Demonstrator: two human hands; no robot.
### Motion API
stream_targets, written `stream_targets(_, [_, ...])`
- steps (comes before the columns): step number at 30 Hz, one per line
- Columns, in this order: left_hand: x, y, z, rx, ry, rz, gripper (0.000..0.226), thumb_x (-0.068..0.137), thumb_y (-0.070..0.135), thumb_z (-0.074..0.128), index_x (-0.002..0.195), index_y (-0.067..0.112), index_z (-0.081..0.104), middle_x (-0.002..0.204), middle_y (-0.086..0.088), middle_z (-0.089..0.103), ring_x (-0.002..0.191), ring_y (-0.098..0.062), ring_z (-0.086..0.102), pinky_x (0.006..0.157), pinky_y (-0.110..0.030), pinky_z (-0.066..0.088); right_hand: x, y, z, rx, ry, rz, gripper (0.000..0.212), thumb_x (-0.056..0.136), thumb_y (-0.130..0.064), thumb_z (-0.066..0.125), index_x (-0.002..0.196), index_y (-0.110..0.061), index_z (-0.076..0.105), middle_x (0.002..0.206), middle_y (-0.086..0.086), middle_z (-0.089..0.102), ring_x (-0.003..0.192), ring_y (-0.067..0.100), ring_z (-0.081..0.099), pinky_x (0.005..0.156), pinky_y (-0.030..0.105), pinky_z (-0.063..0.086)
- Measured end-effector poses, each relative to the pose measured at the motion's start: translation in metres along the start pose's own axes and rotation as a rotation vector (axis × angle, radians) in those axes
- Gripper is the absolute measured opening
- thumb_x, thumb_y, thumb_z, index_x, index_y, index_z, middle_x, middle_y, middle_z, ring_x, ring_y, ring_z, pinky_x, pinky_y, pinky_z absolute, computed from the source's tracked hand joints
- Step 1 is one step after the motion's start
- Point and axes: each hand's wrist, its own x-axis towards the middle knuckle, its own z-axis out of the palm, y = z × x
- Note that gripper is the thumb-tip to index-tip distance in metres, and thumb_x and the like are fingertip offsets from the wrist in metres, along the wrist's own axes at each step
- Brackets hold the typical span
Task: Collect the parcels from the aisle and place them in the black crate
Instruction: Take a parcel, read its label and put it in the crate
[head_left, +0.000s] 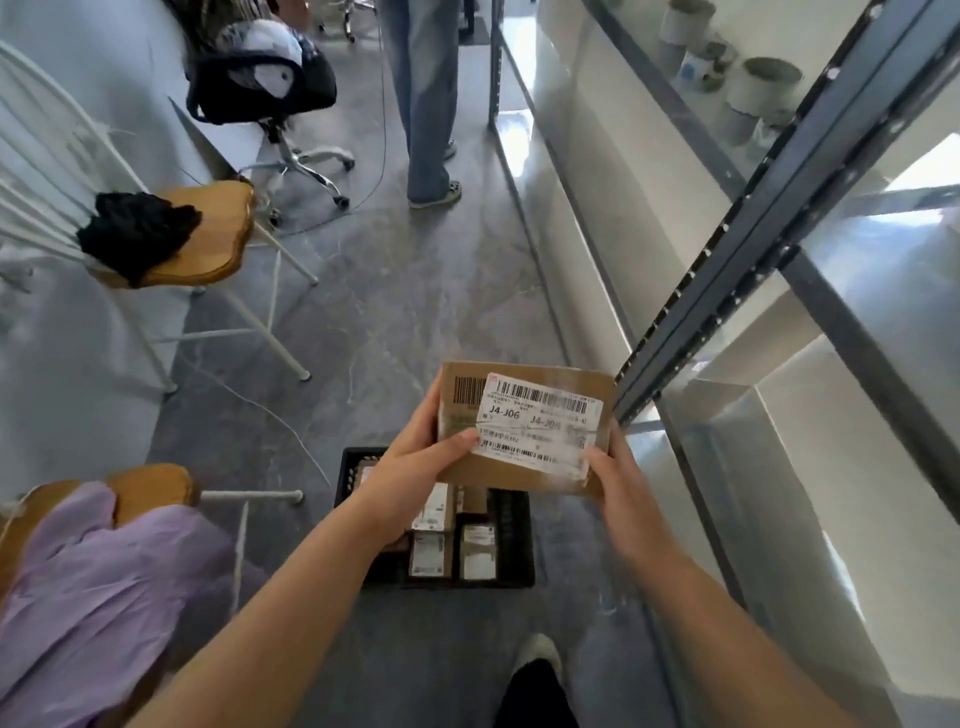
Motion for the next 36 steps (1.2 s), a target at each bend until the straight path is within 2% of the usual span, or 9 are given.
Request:
stream_targets(3, [0.056, -0.039, -0.008, -0.026, 0.042, -0.072, 0.065, 0.089, 0.023, 0.057, 0.145, 0.039, 0.029, 0.13, 0.006, 0.06, 0.12, -0.016, 0.057, 0.106, -0.041, 0.042, 0.059, 0.038, -0.003, -0.046, -0.043, 0.098, 0.04, 0.098, -0.014, 0.034, 0.133, -0.029, 0.043, 0.113, -0.011, 0.065, 0.1, -0.003, 0.062, 0.083, 0.014, 0.05])
stream_targets(7, [0.13, -0.115, -0.026, -0.035, 0.123, -0.188, 0.066, 0.085, 0.039, 0.061, 0.143, 0.041, 0.03, 0.129, 0.008, 0.061, 0.119, -0.016, 0.058, 0.106, -0.044, 0.041, 0.142, 0.118, 0.005, -0.119, -0.007, 0.23, 0.036, 0.081, -0.035, 0.041, 0.111, -0.05, 0.052, 0.108, -0.014, 0.067, 0.105, 0.009, 0.062, 0.097, 0.044, 0.046])
stream_targets(11, [0.192, -0.208, -0.042, -0.006, 0.204, -0.309, 0.055, 0.093, 0.032, 0.053, 0.143, 0.037, 0.031, 0.128, 0.007, 0.06, 0.111, -0.008, 0.06, 0.093, -0.025, 0.05, 0.201, 0.212, 0.016, -0.093, 0.044, 0.396, 0.035, 0.09, -0.006, 0.039, 0.117, -0.023, 0.054, 0.095, -0.01, 0.066, 0.071, -0.013, 0.063, 0.064, 0.009, 0.049])
stream_targets(15, [0.227, -0.291, -0.054, 0.008, 0.264, -0.428, 0.054, 0.097, 0.027, 0.046, 0.146, 0.035, 0.026, 0.131, 0.01, 0.054, 0.105, 0.002, 0.055, 0.063, -0.001, 0.047, 0.241, 0.296, 0.025, -0.118, 0.097, 0.525, 0.039, 0.088, 0.004, 0.035, 0.115, -0.013, 0.057, 0.088, -0.007, 0.066, 0.061, -0.011, 0.063, 0.05, 0.007, 0.045])
stream_targets(18, [0.241, -0.343, -0.064, 0.007, 0.283, -0.518, 0.053, 0.098, 0.025, 0.045, 0.147, 0.035, 0.025, 0.135, 0.007, 0.051, 0.109, -0.004, 0.053, 0.068, -0.005, 0.047, 0.257, 0.348, 0.032, -0.118, 0.125, 0.603, 0.032, 0.09, -0.001, 0.036, 0.109, -0.014, 0.059, 0.089, -0.003, 0.066, 0.06, -0.008, 0.063, 0.047, 0.008, 0.044])
stream_targets(21, [0.251, -0.381, -0.072, 0.029, 0.305, -0.572, 0.051, 0.099, 0.027, 0.043, 0.146, 0.037, 0.028, 0.137, 0.007, 0.05, 0.115, -0.008, 0.051, 0.085, -0.018, 0.042, 0.266, 0.381, 0.04, -0.141, 0.107, 0.642, 0.027, 0.095, -0.01, 0.038, 0.114, -0.017, 0.056, 0.092, -0.007, 0.066, 0.074, 0.0, 0.065, 0.052, 0.008, 0.045])
stream_targets(26, [0.279, -0.416, -0.078, 0.095, 0.293, -0.625, 0.046, 0.099, 0.027, 0.043, 0.143, 0.035, 0.032, 0.131, 0.006, 0.055, 0.104, -0.006, 0.055, 0.073, -0.018, 0.045, 0.279, 0.42, 0.052, -0.199, 0.151, 0.571, 0.027, 0.096, -0.013, 0.04, 0.119, -0.023, 0.051, 0.105, -0.009, 0.063, 0.091, -0.003, 0.061, 0.067, 0.009, 0.049])
stream_targets(29, [0.296, -0.429, -0.081, 0.234, 0.354, -0.631, 0.042, 0.099, 0.027, 0.042, 0.141, 0.029, 0.036, 0.132, 0.004, 0.054, 0.105, -0.01, 0.056, 0.084, -0.029, 0.05, 0.284, 0.433, 0.064, -0.296, 0.191, 0.514, 0.031, 0.096, -0.015, 0.042, 0.125, -0.023, 0.049, 0.105, -0.01, 0.061, 0.089, -0.006, 0.059, 0.064, 0.005, 0.047])
stream_targets(36, [0.296, -0.456, -0.092, 0.564, 0.305, -0.581, 0.054, 0.091, 0.022, 0.049, 0.142, 0.03, 0.035, 0.138, 0.007, 0.053, 0.127, -0.013, 0.05, 0.103, -0.042, 0.045, 0.297, 0.455, 0.081, -0.464, 0.287, 0.509, 0.039, 0.096, -0.018, 0.04, 0.135, -0.019, 0.043, 0.125, 0.0, 0.058, 0.113, 0.015, 0.056, 0.096, 0.04, 0.05])
